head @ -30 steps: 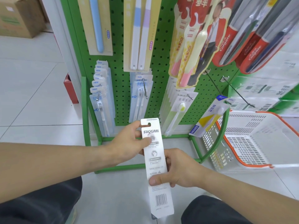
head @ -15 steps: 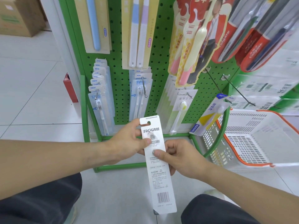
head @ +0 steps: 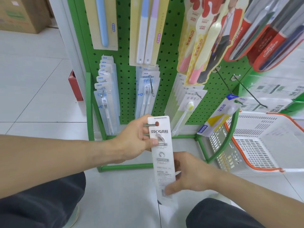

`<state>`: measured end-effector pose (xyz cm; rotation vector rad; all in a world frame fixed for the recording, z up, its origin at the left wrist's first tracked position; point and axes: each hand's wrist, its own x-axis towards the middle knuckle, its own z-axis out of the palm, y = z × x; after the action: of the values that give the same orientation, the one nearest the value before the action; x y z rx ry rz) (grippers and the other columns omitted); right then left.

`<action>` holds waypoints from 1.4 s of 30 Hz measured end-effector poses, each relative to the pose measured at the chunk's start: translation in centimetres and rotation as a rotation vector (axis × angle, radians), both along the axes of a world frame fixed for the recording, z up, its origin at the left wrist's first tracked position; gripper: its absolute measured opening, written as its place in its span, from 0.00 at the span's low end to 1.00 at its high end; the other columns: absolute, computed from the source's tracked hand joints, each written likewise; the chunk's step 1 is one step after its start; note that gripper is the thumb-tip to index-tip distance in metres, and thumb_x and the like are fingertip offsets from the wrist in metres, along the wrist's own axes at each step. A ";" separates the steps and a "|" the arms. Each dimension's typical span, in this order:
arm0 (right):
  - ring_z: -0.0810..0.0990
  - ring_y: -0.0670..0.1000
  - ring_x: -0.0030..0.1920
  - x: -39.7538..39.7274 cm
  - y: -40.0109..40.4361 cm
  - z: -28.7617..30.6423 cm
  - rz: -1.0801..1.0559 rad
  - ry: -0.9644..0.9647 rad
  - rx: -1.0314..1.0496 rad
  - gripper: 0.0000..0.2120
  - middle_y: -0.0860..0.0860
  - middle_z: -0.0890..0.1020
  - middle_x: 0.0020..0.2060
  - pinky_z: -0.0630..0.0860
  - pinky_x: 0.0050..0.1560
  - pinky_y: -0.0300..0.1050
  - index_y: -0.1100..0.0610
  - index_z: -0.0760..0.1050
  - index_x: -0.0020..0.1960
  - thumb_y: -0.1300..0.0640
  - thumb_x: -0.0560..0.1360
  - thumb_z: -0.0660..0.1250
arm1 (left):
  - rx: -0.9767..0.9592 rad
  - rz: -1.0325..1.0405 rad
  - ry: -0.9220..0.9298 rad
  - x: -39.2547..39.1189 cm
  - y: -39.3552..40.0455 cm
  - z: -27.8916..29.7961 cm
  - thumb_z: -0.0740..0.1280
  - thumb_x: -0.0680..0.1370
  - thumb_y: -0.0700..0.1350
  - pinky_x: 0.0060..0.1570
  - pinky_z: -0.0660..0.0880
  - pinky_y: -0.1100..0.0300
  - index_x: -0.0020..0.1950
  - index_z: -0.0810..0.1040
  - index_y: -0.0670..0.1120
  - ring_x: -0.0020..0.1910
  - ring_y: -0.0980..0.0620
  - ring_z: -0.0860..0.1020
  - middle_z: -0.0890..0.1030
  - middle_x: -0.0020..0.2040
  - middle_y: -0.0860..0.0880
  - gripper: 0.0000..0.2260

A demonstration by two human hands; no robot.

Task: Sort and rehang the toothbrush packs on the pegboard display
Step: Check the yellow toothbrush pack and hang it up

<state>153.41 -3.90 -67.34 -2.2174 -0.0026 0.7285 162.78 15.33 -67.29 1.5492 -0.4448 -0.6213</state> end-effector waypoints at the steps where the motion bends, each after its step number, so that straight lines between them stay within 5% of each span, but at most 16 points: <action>1: 0.85 0.43 0.45 -0.1 0.0 0.0 0.032 0.020 -0.026 0.20 0.42 0.87 0.45 0.82 0.48 0.41 0.51 0.79 0.52 0.58 0.65 0.83 | -0.007 -0.003 0.007 0.0 0.0 0.1 0.66 0.77 0.25 0.44 0.83 0.52 0.59 0.73 0.43 0.47 0.43 0.86 0.87 0.49 0.44 0.17; 5: 0.83 0.41 0.39 -0.1 0.0 -0.3 0.049 -0.016 -0.128 0.12 0.41 0.86 0.41 0.80 0.42 0.41 0.49 0.80 0.47 0.55 0.68 0.80 | -0.004 0.023 0.020 0.0 0.0 0.3 0.67 0.77 0.26 0.47 0.84 0.49 0.59 0.71 0.44 0.48 0.42 0.86 0.87 0.51 0.44 0.17; 9: 0.83 0.40 0.41 -0.1 0.1 0.0 0.045 0.015 -0.004 0.08 0.40 0.86 0.41 0.78 0.44 0.38 0.47 0.80 0.44 0.56 0.72 0.78 | 0.030 0.049 0.081 -0.1 0.1 0.7 0.70 0.75 0.28 0.45 0.84 0.50 0.61 0.69 0.44 0.48 0.45 0.86 0.85 0.54 0.44 0.20; 12: 0.86 0.49 0.51 -0.5 0.2 0.2 -0.049 0.087 0.178 0.05 0.47 0.87 0.49 0.82 0.56 0.55 0.51 0.82 0.51 0.54 0.77 0.75 | 0.026 0.103 0.136 -0.3 0.0 0.9 0.71 0.76 0.29 0.41 0.84 0.51 0.63 0.70 0.43 0.46 0.44 0.87 0.85 0.54 0.43 0.20; 15: 0.85 0.60 0.56 -1.4 -0.4 0.6 -0.083 0.169 0.279 0.14 0.56 0.86 0.53 0.78 0.60 0.69 0.59 0.79 0.59 0.59 0.75 0.76 | 0.065 0.208 0.151 -0.2 -0.3 0.8 0.71 0.76 0.30 0.40 0.84 0.54 0.64 0.70 0.41 0.43 0.47 0.87 0.86 0.51 0.44 0.20; 18: 0.86 0.62 0.49 -2.8 -1.8 1.0 -0.096 0.219 0.359 0.16 0.59 0.85 0.50 0.83 0.47 0.60 0.60 0.78 0.59 0.67 0.74 0.76 | 0.087 0.240 0.205 -0.5 -0.7 0.4 0.70 0.77 0.31 0.41 0.84 0.52 0.64 0.67 0.39 0.42 0.46 0.87 0.86 0.50 0.42 0.19; 22: 0.86 0.64 0.46 -5.3 -2.7 0.8 -0.214 0.105 0.425 0.12 0.63 0.85 0.51 0.83 0.37 0.50 0.59 0.79 0.62 0.61 0.79 0.71 | 0.319 -0.003 0.138 -2.2 -1.0 -0.6 0.67 0.82 0.42 0.40 0.84 0.50 0.60 0.69 0.43 0.38 0.40 0.85 0.82 0.48 0.39 0.11; 27: 0.85 0.62 0.43 -8.4 -3.4 -0.4 -0.297 0.091 0.512 0.12 0.61 0.80 0.45 0.83 0.40 0.53 0.51 0.78 0.66 0.54 0.84 0.62 | 0.532 -0.207 0.166 -5.3 -2.6 -2.5 0.58 0.86 0.50 0.36 0.83 0.55 0.56 0.75 0.41 0.32 0.45 0.83 0.80 0.43 0.40 0.13; 32: 0.80 0.61 0.56 -11.0 -5.2 -2.8 -0.278 -0.007 0.338 0.29 0.49 0.79 0.61 0.82 0.45 0.44 0.28 0.70 0.69 0.62 0.83 0.61 | 0.429 0.052 0.250 -9.0 -8.8 -5.2 0.57 0.85 0.44 0.43 0.84 0.50 0.59 0.74 0.35 0.38 0.39 0.85 0.82 0.43 0.38 0.13; 34: 0.78 0.62 0.48 -11.7 -6.0 -3.4 -0.291 -0.056 0.230 0.32 0.50 0.81 0.56 0.82 0.43 0.48 0.27 0.66 0.72 0.61 0.80 0.63 | 0.355 0.172 0.270 -10.5 -11.3 -5.8 0.57 0.83 0.40 0.46 0.84 0.46 0.53 0.77 0.37 0.41 0.39 0.86 0.84 0.45 0.37 0.10; 36: 0.74 0.51 0.38 -12.7 -7.0 -3.6 -0.299 -0.084 0.137 0.35 0.49 0.81 0.47 0.79 0.44 0.56 0.30 0.63 0.76 0.56 0.75 0.66 | 0.276 0.233 0.302 -11.9 -13.3 -5.8 0.58 0.80 0.37 0.49 0.84 0.44 0.48 0.79 0.37 0.42 0.39 0.86 0.85 0.45 0.37 0.11; 39: 0.81 0.42 0.44 -13.9 -8.7 -3.0 -0.322 -0.093 0.144 0.38 0.40 0.83 0.53 0.79 0.48 0.43 0.33 0.65 0.75 0.48 0.68 0.73 | 0.196 0.200 0.361 -14.1 -15.4 -5.5 0.59 0.79 0.38 0.48 0.84 0.47 0.48 0.80 0.34 0.41 0.42 0.85 0.85 0.42 0.39 0.11; 42: 0.83 0.39 0.47 -14.9 -10.5 -2.6 -0.338 -0.116 0.217 0.33 0.42 0.83 0.55 0.79 0.48 0.37 0.34 0.68 0.69 0.58 0.72 0.77 | 0.223 0.128 0.237 -15.0 -17.3 -6.5 0.62 0.80 0.43 0.48 0.84 0.45 0.49 0.80 0.37 0.43 0.43 0.86 0.86 0.45 0.40 0.11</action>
<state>138.48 -14.35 -69.90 -1.9821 0.2200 0.3926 147.76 -1.97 -73.81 1.6749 -0.0984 -0.7639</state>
